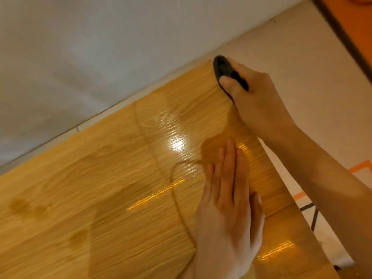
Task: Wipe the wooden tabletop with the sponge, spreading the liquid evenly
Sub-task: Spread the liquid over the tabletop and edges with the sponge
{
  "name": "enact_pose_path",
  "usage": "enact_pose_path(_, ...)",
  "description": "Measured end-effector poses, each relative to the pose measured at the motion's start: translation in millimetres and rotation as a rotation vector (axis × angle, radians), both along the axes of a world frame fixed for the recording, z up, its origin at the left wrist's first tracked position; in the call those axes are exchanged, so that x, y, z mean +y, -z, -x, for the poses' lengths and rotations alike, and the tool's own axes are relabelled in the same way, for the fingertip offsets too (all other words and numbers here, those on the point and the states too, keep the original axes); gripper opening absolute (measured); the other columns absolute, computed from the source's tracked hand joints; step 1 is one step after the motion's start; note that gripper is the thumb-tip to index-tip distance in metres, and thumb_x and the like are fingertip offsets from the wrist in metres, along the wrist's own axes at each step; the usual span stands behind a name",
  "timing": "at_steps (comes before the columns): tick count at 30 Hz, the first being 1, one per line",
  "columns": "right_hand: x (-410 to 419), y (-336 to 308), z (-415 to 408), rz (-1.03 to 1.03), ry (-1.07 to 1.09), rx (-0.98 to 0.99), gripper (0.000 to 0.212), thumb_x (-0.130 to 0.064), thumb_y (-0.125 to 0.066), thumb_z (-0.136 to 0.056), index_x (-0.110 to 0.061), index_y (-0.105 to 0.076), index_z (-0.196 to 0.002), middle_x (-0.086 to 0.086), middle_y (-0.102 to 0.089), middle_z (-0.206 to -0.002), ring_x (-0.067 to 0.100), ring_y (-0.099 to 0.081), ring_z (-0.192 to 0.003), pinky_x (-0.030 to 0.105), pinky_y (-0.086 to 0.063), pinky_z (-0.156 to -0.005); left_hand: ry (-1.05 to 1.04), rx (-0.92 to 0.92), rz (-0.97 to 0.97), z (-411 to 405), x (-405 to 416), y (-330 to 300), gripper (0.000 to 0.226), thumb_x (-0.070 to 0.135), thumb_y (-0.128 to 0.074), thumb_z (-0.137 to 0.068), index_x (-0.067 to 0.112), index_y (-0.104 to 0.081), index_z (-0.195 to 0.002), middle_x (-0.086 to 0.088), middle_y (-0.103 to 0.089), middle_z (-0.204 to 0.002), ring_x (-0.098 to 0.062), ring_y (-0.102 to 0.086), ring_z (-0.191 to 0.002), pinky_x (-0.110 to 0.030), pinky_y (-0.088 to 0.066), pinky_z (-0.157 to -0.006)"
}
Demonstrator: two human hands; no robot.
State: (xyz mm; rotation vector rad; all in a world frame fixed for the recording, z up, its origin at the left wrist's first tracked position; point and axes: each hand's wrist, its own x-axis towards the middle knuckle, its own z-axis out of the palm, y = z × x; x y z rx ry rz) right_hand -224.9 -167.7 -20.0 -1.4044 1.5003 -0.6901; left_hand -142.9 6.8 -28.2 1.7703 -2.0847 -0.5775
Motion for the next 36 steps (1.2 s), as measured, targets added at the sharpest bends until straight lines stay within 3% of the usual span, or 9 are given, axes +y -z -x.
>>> enact_pose_path(3,55.2,-9.4,18.2,0.01,0.035,0.14,0.038,-0.031,-0.049,-0.099,-0.04,-0.047,-0.136,-0.034,-0.06,-0.095,-0.024,-0.056,-0.079,-0.006,-0.039,-0.067,-0.072,0.188,-0.022,-28.3,-8.0,-14.6,0.075,0.035,-0.046,-0.101,0.005,-0.012,-0.161,-0.006,-0.005,-0.172,-0.023,-0.008,-0.158,-0.032,-0.01,-0.128)
enact_pose_path(7,40.0,-14.0,4.5,0.051,0.015,0.153,0.037,-0.024,-0.046,-0.101,-0.037,-0.046,-0.136,-0.023,-0.059,-0.082,-0.005,-0.062,-0.086,-0.001,-0.042,-0.065,-0.281,0.125,-0.006,-107.7,-22.4,-19.6,0.074,0.037,-0.044,-0.102,0.008,-0.012,-0.162,-0.002,-0.003,-0.172,-0.019,-0.005,-0.159,-0.039,-0.007,-0.129)
enact_pose_path(10,-5.8,-13.1,-17.7,0.154,-0.065,0.278,0.039,-0.019,-0.046,-0.101,-0.02,-0.047,-0.14,0.002,-0.064,-0.118,0.006,-0.058,-0.108,0.015,-0.043,-0.09,-0.368,0.0,0.014,-169.5,-19.4,-4.7,0.073,0.046,-0.035,-0.104,0.011,-0.01,-0.163,0.002,-0.002,-0.172,-0.014,-0.001,-0.158,-0.022,0.004,-0.127)
enact_pose_path(13,-34.7,-19.5,-26.3,0.324,-0.225,0.466,0.046,-0.017,-0.049,-0.101,-0.014,-0.039,-0.146,0.004,-0.041,-0.148,0.011,-0.038,-0.135,0.004,-0.024,-0.105,-0.417,-0.033,0.047,-227.3,-3.9,25.5,0.072,0.056,-0.03,-0.105,0.02,-0.01,-0.164,0.006,-0.004,-0.172,-0.015,-0.003,-0.159,-0.033,-0.002,-0.129)
enact_pose_path(17,-53.1,-32.5,-29.0,0.312,-0.562,0.668,0.041,-0.019,-0.048,-0.1,-0.013,-0.046,-0.14,0.008,-0.058,-0.132,0.023,-0.053,-0.12,0.027,-0.038,-0.099,-0.464,0.027,0.019,-267.6,7.3,59.3,0.073,0.055,-0.033,-0.102,0.024,-0.009,-0.164,0.001,-0.005,-0.172,-0.026,-0.008,-0.158,-0.065,-0.019,-0.121)
enact_pose_path(22,-56.4,-41.1,-51.1,0.177,-0.634,0.767,0.035,-0.016,-0.042,-0.102,-0.011,-0.049,-0.136,0.012,-0.058,-0.129,0.029,-0.053,-0.118,0.04,-0.04,-0.1,-0.428,-0.041,0.066,-261.7,4.7,60.0,0.072,0.052,-0.03,-0.103,0.02,-0.009,-0.164,-0.002,-0.006,-0.172,-0.028,-0.008,-0.158,-0.065,-0.018,-0.121)
enact_pose_path(27,-51.3,-40.6,-72.9,0.152,-0.625,0.827,0.032,-0.011,-0.04,-0.101,-0.007,-0.052,-0.13,0.016,-0.058,-0.124,0.031,-0.051,-0.117,0.037,-0.037,-0.099,-0.402,-0.11,0.105,-255.7,1.1,53.7,0.072,0.05,-0.027,-0.104,0.016,-0.007,-0.164,-0.005,-0.004,-0.172,-0.026,-0.004,-0.159,-0.038,0.001,-0.129)
enact_pose_path(32,-17.5,-28.8,-132.8,0.295,-0.714,0.78,0.034,-0.019,-0.04,-0.103,-0.009,-0.052,-0.133,0.013,-0.062,-0.117,0.032,-0.055,-0.105,0.046,-0.042,-0.091,-0.451,-0.038,0.053,-251.2,7.8,67.9,0.071,0.053,-0.026,-0.105,0.021,-0.002,-0.164,-0.003,-0.001,-0.172,-0.028,-0.004,-0.159,-0.063,-0.014,-0.123)
enact_pose_path(36,-11.2,-29.6,-134.7,0.317,-0.761,0.653,0.041,-0.036,-0.042,-0.1,-0.017,-0.051,-0.136,0.005,-0.063,-0.122,0.026,-0.057,-0.106,0.042,-0.046,-0.091,-0.428,-0.06,0.04,-252.1,3.2,58.3,0.072,0.052,-0.027,-0.104,0.019,-0.003,-0.164,-0.003,0.0,-0.172,-0.027,-0.003,-0.159,-0.061,-0.015,-0.124)
